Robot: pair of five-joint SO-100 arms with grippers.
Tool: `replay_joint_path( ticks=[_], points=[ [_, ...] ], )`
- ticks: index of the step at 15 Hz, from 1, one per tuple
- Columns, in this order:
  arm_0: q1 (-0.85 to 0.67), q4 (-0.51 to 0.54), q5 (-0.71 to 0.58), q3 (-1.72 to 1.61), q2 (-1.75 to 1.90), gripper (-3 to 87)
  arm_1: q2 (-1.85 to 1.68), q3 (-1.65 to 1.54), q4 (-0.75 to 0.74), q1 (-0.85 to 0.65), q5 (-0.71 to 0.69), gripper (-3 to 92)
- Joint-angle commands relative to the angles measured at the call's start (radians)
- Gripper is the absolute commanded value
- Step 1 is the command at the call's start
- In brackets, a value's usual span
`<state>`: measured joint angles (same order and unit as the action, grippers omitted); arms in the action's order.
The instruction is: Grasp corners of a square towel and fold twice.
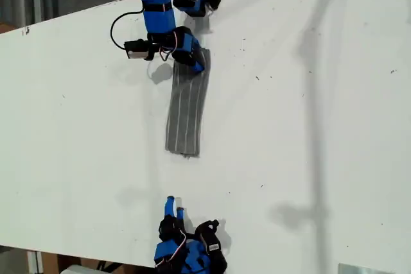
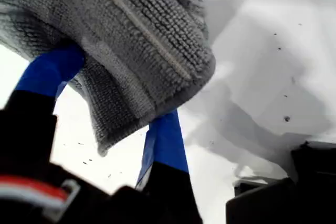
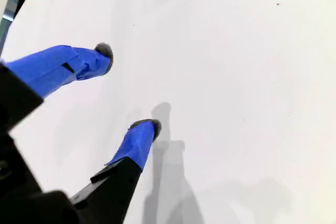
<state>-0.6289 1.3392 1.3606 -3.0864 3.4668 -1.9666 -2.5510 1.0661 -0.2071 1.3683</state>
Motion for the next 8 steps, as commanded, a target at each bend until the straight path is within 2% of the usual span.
replay_joint_path(
  ticks=[1, 3, 5, 6, 8],
  points=[
    [0.0, -0.012, -0.009, 0.0, 0.005, 24.7, 0.046, 0.058, -0.025, -0.006, 0.014, 27.5],
    [0.0, -0.012, -0.011, 0.0, 0.005, 24.7, 0.054, 0.067, -0.032, -0.003, 0.041, 21.8],
    [0.003, -0.012, -0.012, 0.0, 0.005, 24.7, 0.063, 0.072, -0.032, -0.005, 0.049, 4.3],
    [0.008, -0.012, -0.017, 0.0, 0.005, 24.7, 0.061, 0.072, -0.031, -0.003, 0.054, 0.4],
    [0.011, -0.012, -0.017, 0.0, 0.005, 24.7, 0.035, 0.08, 0.029, 0.014, 0.107, 0.0]
  ],
)
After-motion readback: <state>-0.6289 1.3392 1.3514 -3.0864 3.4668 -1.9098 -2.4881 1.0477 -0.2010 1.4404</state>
